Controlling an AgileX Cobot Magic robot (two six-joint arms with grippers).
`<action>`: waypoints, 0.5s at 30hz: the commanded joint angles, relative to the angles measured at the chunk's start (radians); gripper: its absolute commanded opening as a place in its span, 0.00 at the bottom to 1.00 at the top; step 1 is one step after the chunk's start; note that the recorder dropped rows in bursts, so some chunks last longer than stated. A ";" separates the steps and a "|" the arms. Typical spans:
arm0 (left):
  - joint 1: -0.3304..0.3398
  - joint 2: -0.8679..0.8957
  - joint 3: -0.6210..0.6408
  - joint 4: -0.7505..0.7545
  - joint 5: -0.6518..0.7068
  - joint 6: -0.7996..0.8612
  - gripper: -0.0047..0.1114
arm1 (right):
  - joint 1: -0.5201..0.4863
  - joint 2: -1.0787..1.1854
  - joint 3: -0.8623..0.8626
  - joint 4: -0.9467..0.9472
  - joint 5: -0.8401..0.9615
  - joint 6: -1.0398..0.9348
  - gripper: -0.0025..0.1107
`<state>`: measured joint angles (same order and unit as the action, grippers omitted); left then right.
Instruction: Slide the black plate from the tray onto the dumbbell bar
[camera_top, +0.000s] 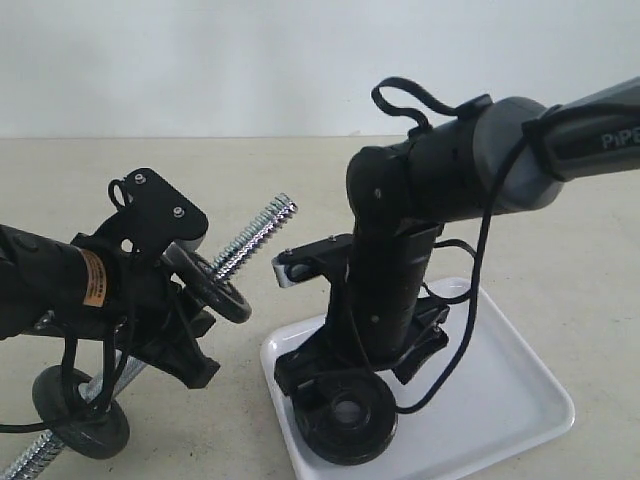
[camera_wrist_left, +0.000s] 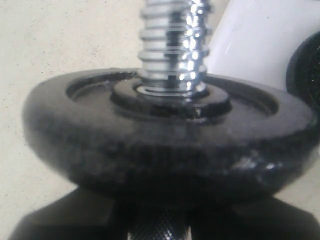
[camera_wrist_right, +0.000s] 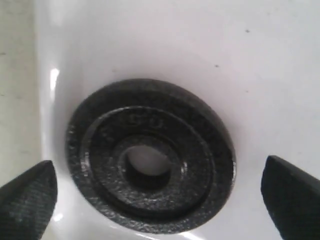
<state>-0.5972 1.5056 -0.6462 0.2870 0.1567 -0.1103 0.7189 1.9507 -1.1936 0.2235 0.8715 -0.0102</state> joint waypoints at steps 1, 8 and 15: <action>-0.005 -0.050 -0.030 -0.045 -0.149 -0.050 0.08 | -0.002 -0.048 -0.050 0.055 0.056 -0.022 0.95; -0.005 -0.050 -0.030 -0.043 -0.149 -0.050 0.08 | -0.002 -0.056 -0.050 0.065 0.075 -0.061 0.95; -0.005 -0.050 -0.030 -0.043 -0.149 -0.050 0.08 | 0.002 -0.056 -0.050 0.155 0.124 -0.100 0.95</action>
<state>-0.5972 1.5056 -0.6462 0.2870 0.1567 -0.1103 0.7189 1.9027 -1.2377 0.3510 0.9825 -0.0742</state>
